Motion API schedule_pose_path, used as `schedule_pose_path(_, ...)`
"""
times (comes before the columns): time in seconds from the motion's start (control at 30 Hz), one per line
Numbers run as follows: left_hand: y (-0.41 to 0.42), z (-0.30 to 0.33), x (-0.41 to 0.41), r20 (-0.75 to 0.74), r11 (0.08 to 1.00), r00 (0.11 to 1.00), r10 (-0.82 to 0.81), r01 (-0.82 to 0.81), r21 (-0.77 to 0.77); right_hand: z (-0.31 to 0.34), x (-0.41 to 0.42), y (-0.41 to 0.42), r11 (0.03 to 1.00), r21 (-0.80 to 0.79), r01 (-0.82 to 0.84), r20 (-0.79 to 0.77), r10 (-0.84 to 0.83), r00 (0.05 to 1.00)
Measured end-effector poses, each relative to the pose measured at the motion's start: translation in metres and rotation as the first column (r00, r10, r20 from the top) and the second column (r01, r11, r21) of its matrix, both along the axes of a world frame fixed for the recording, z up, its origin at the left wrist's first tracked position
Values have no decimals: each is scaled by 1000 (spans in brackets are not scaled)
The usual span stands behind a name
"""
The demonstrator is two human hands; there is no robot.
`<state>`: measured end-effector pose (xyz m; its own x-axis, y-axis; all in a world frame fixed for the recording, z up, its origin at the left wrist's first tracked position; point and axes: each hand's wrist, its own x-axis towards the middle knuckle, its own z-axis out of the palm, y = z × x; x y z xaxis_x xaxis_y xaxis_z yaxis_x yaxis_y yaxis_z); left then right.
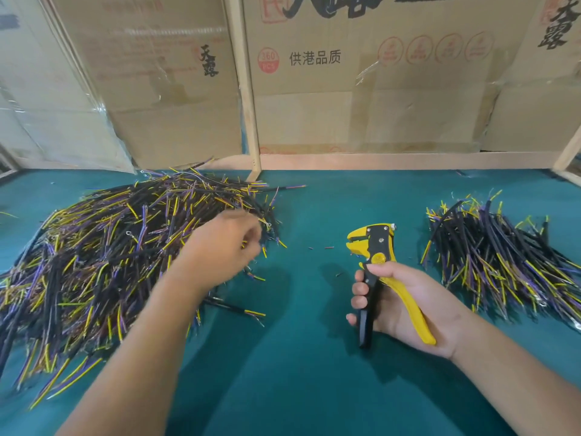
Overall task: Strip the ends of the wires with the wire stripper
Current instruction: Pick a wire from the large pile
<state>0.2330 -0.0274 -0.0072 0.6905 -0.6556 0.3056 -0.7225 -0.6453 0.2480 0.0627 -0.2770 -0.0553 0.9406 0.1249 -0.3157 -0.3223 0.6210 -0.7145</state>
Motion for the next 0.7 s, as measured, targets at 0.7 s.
schedule_pose_path(0.7, -20, 9, -19, 429, 835, 898, 92, 165, -525, 10, -3, 7, 1000, -27, 7, -16, -8, 1000)
